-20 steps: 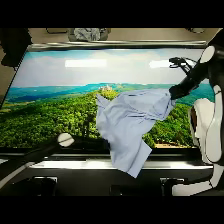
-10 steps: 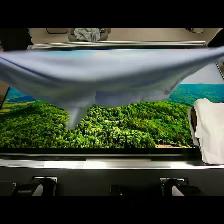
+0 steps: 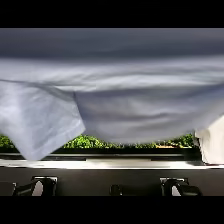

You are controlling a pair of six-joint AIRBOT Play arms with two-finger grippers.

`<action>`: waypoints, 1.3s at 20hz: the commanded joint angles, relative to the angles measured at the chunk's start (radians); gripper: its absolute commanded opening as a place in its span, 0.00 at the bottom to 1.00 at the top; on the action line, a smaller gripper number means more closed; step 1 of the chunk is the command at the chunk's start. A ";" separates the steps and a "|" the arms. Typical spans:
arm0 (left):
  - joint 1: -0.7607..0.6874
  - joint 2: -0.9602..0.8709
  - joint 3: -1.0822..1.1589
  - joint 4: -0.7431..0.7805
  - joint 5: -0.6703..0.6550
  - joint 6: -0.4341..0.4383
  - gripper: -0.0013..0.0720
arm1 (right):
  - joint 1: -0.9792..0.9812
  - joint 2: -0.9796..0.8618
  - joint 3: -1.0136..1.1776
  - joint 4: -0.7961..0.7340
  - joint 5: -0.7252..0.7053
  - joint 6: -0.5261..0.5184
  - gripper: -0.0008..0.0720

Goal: Fold the shirts.

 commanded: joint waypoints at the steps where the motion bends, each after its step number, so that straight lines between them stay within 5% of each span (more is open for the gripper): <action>1: 0.013 -0.049 0.018 -0.005 -0.115 0.000 0.06 | 0.000 -0.043 -0.001 -0.006 0.085 0.001 0.07; 7: 0.012 -0.348 -0.150 -0.006 -0.352 0.142 0.06 | 0.000 -0.458 -0.059 0.127 0.276 -0.002 0.08; 11: 0.013 -0.576 -0.445 -0.011 -0.233 0.169 0.07 | 0.000 -0.804 -0.168 0.303 0.105 0.050 0.08; 14: 0.013 -0.757 -0.479 -0.077 -0.100 0.171 0.07 | 0.000 -0.985 -0.168 0.537 -0.060 0.089 0.08; 16: 0.007 -0.832 -0.478 -0.186 -0.046 0.251 0.07 | 0.002 -1.044 -0.168 0.674 -0.156 0.096 0.08; 18: -0.032 -0.888 -0.478 -0.227 -0.031 0.371 0.07 | 0.027 -1.077 -0.168 0.705 -0.222 0.084 0.08; 21: -0.074 -0.938 -0.478 -0.225 -0.010 0.404 0.10 | 0.068 -1.087 -0.166 0.676 -0.309 0.070 0.10; 22: -0.063 -0.935 -0.472 -0.222 -0.013 0.404 0.33 | 0.063 -1.080 -0.153 0.673 -0.304 0.069 0.30; 23: -0.035 -0.932 -0.452 -0.221 -0.042 0.404 0.80 | 0.045 -1.066 -0.129 0.667 -0.270 0.040 0.64; 24: 0.003 -0.932 -0.422 -0.214 -0.100 0.404 1.00 | 0.019 -1.048 -0.106 0.652 -0.221 -0.021 0.83; 26: 0.091 -0.932 -0.368 -0.130 -0.258 0.374 0.92 | -0.056 -0.999 -0.093 0.592 -0.096 -0.103 0.84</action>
